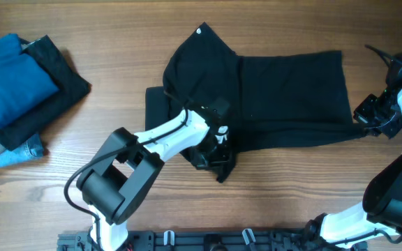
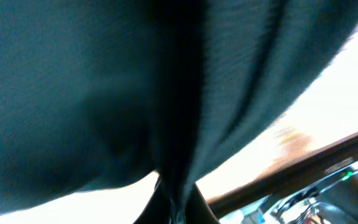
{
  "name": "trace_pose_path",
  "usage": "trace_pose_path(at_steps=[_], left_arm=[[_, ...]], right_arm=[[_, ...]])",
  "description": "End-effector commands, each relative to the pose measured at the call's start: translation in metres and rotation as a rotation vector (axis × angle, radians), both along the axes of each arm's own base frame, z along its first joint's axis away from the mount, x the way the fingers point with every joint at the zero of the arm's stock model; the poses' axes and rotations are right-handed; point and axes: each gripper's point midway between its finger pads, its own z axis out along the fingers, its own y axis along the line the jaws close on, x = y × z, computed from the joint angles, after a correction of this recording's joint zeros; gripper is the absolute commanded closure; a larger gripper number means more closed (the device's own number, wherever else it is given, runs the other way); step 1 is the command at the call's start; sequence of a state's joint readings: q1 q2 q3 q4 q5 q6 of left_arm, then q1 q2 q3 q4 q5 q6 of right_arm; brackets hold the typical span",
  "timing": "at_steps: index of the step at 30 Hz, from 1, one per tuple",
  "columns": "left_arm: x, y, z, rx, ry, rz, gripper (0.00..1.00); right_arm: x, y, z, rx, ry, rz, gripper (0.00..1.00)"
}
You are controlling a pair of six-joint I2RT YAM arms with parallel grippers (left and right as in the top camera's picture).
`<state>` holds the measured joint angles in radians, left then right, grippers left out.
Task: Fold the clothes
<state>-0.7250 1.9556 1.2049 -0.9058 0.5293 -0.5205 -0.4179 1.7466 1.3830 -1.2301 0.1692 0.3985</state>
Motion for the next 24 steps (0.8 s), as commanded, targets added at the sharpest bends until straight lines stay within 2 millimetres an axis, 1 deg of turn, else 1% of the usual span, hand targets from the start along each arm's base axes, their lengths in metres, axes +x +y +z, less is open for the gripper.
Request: trace_pose_path(at_steps=[1, 2, 3, 5, 7, 8, 10, 12, 13, 14, 17, 21, 22, 24], left_arm=[[0.025, 0.035, 0.021, 0.051, -0.065, -0.042, 0.96], [0.032, 0.043, 0.027, 0.075, -0.083, -0.053, 0.96], [0.045, 0.058, 0.039, 0.124, -0.120, -0.073, 0.96], [0.065, 0.075, 0.056, 0.186, -0.181, -0.102, 0.96], [0.095, 0.091, 0.082, 0.241, -0.286, -0.132, 0.96], [0.116, 0.095, 0.098, 0.257, -0.363, -0.131, 0.96], [0.151, 0.094, 0.125, 0.243, -0.492, -0.086, 0.96], [0.172, 0.088, 0.138, 0.204, -0.570, -0.052, 0.96], [0.180, 0.084, 0.141, 0.180, -0.599, -0.040, 0.96], [0.183, 0.080, 0.142, 0.159, -0.611, -0.036, 0.96], [0.181, 0.068, 0.136, 0.123, -0.589, -0.049, 0.91], [0.182, 0.057, 0.124, 0.122, -0.582, -0.071, 0.92], [0.185, 0.054, 0.122, 0.116, -0.592, -0.072, 0.92], [0.198, 0.046, 0.122, 0.093, -0.638, -0.063, 0.91]], right_arm=[[0.005, -0.006, 0.007, -0.025, -0.022, 0.003, 0.94], [0.005, -0.006, 0.007, -0.026, -0.023, 0.002, 0.94], [0.006, -0.007, 0.007, -0.026, -0.023, 0.002, 0.94], [0.006, -0.007, 0.007, -0.027, -0.025, 0.002, 0.94], [0.006, -0.007, 0.007, -0.027, -0.026, 0.002, 0.94], [0.006, -0.007, 0.007, -0.027, -0.026, 0.002, 0.94], [0.006, -0.007, 0.007, -0.027, -0.026, 0.002, 0.94], [0.006, -0.007, 0.007, -0.027, -0.026, 0.002, 0.94], [0.006, -0.007, 0.007, -0.027, -0.025, 0.003, 0.94], [0.006, -0.007, 0.007, -0.027, -0.025, 0.004, 0.94], [0.006, -0.007, 0.007, -0.027, -0.025, 0.006, 0.94], [0.006, -0.007, 0.007, -0.027, -0.026, 0.006, 0.94], [0.006, -0.007, 0.007, -0.027, -0.026, 0.006, 0.94], [0.006, -0.007, 0.007, -0.026, -0.024, 0.006, 0.94]])
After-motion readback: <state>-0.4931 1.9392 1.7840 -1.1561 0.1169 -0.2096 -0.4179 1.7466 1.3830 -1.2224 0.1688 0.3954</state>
